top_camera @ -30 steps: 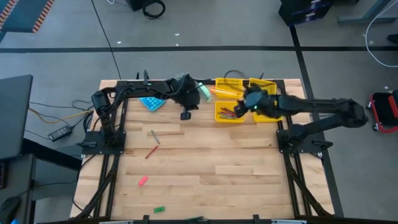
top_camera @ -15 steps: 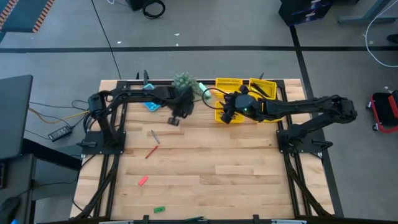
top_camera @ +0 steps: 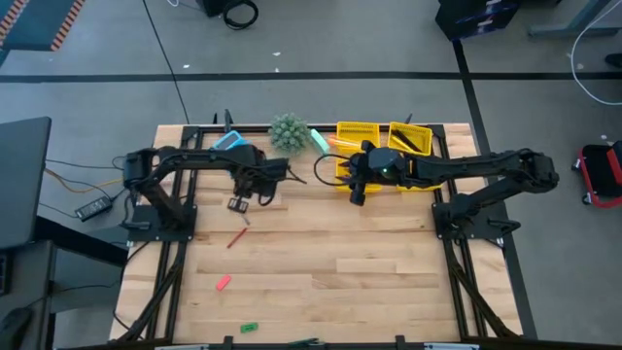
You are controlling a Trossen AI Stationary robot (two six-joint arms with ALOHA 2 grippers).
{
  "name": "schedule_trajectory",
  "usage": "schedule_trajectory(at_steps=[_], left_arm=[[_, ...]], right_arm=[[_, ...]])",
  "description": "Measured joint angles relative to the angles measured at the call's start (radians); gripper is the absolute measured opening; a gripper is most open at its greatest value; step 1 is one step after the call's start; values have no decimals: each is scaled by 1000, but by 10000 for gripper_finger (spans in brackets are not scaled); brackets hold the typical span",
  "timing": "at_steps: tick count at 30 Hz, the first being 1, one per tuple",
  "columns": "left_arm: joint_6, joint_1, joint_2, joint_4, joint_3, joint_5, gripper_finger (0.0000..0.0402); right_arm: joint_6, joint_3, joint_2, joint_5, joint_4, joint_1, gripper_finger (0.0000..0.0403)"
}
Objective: Sort crayons/erasers/pens/pencils in bins
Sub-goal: Put the gray crayon into the bottom left yellow bin
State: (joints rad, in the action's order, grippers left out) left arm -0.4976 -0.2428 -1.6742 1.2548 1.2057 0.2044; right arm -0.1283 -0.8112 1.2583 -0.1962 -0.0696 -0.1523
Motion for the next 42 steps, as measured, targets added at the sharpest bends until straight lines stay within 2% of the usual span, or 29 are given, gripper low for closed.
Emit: schedule_trajectory(at_steps=[3,7,12,22,26,29,37,42], left_arm=[[21,23,67,22,-91,6,30],[96,107,184,23,-178,5,12],[168,205,294,-10,-240,16,19],[-154,212,335,-169,-463,50,109],[-230,211,336,-246,-471,143,145],[-263,206,336,-332,-458,132,162],[-441,193,333,-450,-459,24,159],[-496,153,333,-451,-460,-53,152]], right_arm=[[3,0,0,42,-12,9,186],[7,3,0,64,-17,28,186],[0,3,0,67,-12,44,186],[-19,3,0,67,-14,44,186],[-11,3,0,68,-41,48,186],[-10,4,0,71,-56,50,186],[-3,63,0,70,-36,50,186],[3,91,0,69,-17,50,186]])
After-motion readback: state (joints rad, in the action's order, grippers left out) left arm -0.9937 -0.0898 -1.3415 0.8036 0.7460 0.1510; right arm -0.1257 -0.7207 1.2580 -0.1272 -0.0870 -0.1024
